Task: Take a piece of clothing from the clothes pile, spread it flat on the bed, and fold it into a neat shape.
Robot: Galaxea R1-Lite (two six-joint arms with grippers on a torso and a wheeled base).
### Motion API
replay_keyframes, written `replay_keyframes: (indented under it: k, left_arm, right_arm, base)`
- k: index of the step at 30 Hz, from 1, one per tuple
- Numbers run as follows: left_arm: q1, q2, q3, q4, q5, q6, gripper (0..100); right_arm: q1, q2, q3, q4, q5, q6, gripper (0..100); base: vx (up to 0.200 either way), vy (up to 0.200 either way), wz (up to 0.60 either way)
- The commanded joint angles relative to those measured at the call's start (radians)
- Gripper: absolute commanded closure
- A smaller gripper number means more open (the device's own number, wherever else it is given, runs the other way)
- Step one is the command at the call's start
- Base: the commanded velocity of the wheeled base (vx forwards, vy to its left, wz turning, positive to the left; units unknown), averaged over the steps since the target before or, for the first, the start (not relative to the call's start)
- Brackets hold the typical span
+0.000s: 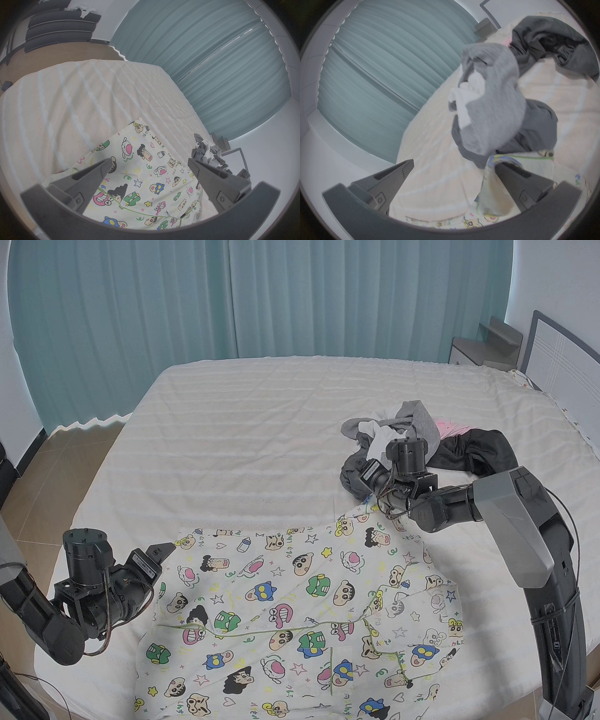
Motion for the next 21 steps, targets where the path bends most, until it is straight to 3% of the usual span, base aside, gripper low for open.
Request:
replay_keyframes:
  k: [1, 12, 17, 21]
  left_arm:
    - [0.0, 0.004, -0.001, 0.0, 0.0, 0.0, 0]
    - [0.0, 0.011, -0.001, 0.0, -0.001, 0.0, 0]
    - [0.001, 0.025, -0.006, 0.0, -0.004, 0.001, 0]
    - [0.006, 0.028, -0.031, 0.0, -0.024, 0.018, 0]
  right_arm:
    - [0.0, 0.014, -0.119, 0.0, -0.019, -0.005, 0]
    - [-0.009, 0.037, -0.151, 0.032, -0.025, -0.062, 0]
    - [-0.029, -0.013, -0.142, 0.036, -0.069, -0.062, 0]
    - [-0.05, -0.158, 0.069, 0.025, -0.06, -0.057, 0]
  base:
    - [0.0, 0.0, 0.0]
    - [0.0, 0.0, 0.0]
    - [0.0, 0.0, 0.0]
    - [0.0, 0.0, 0.0]
